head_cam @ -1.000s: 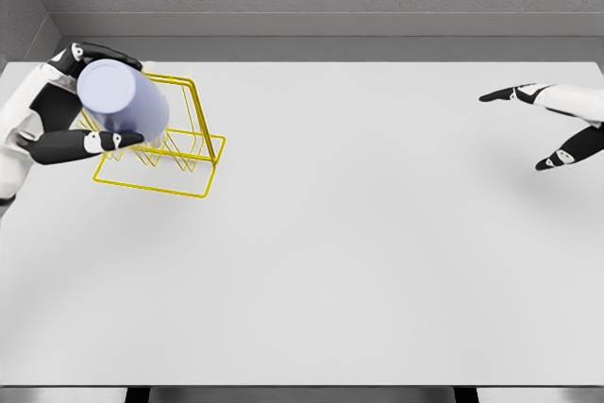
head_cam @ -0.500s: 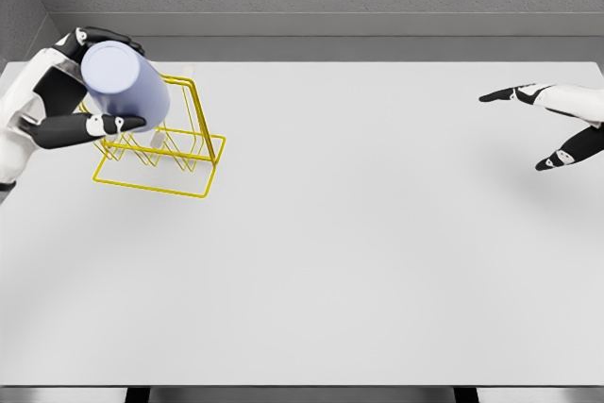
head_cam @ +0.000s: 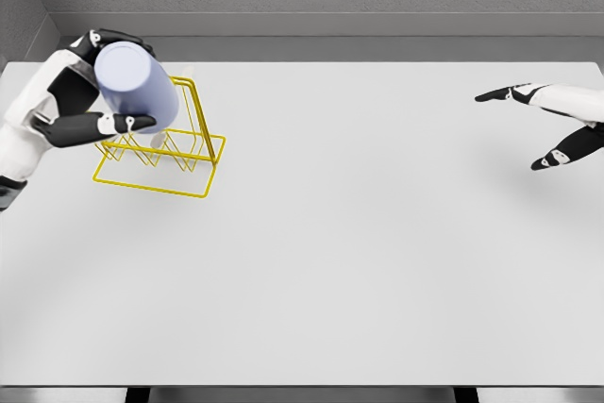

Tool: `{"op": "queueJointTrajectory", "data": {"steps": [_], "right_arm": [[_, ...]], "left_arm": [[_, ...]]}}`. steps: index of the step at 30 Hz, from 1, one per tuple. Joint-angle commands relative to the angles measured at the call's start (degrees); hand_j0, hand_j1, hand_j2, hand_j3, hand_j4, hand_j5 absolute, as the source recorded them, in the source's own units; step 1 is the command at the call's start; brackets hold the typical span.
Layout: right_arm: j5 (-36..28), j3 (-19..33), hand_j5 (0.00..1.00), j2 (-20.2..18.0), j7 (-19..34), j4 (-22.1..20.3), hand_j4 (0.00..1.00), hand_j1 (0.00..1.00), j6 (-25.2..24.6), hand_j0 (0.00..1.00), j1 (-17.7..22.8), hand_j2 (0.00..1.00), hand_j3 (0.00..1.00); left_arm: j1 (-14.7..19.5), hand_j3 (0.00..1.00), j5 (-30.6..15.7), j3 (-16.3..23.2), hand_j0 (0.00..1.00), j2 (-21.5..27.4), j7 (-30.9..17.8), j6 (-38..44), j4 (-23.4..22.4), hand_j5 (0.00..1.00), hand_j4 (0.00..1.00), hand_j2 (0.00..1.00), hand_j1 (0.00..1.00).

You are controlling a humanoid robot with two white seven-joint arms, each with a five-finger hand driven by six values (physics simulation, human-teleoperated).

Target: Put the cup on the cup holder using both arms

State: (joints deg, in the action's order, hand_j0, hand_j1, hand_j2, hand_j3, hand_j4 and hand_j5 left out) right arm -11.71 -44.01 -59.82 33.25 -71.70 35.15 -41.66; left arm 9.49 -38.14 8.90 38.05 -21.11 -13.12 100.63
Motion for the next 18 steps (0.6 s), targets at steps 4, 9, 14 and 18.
{"op": "queueJointTrajectory", "data": {"steps": [4, 9, 14, 18], "right_arm": [[-0.42, 0.06, 1.00, -0.04, -0.02, -0.02, 1.00, 1.00, -0.15, 1.00, 0.00, 1.00, 1.00], [-0.42, 0.06, 1.00, 0.05, -0.02, -0.02, 1.00, 1.00, -0.15, 1.00, 0.00, 1.00, 1.00], [-0.42, 0.06, 1.00, -0.04, -0.02, -0.02, 1.00, 1.00, -0.15, 1.00, 0.00, 1.00, 1.00], [-0.42, 0.06, 1.00, 0.05, -0.02, -0.02, 1.00, 1.00, -0.15, 1.00, 0.00, 1.00, 1.00]], "left_arm": [[0.09, 0.52, -0.09, 2.09, 0.52, -0.61, 0.11, 0.37, 0.01, 0.52, 0.52, 0.52, 0.52], [0.00, 0.52, 0.00, 2.18, 0.52, -0.52, 0.02, 0.37, -0.08, 0.52, 0.52, 0.52, 0.52], [-0.44, 0.52, 0.00, 2.18, 0.52, -0.35, 0.02, 0.37, -0.08, 0.52, 0.52, 0.52, 0.52], [-0.62, 0.52, 0.00, 2.18, 0.52, -0.35, 0.11, 0.46, -0.35, 0.52, 0.52, 0.52, 0.52]]}}
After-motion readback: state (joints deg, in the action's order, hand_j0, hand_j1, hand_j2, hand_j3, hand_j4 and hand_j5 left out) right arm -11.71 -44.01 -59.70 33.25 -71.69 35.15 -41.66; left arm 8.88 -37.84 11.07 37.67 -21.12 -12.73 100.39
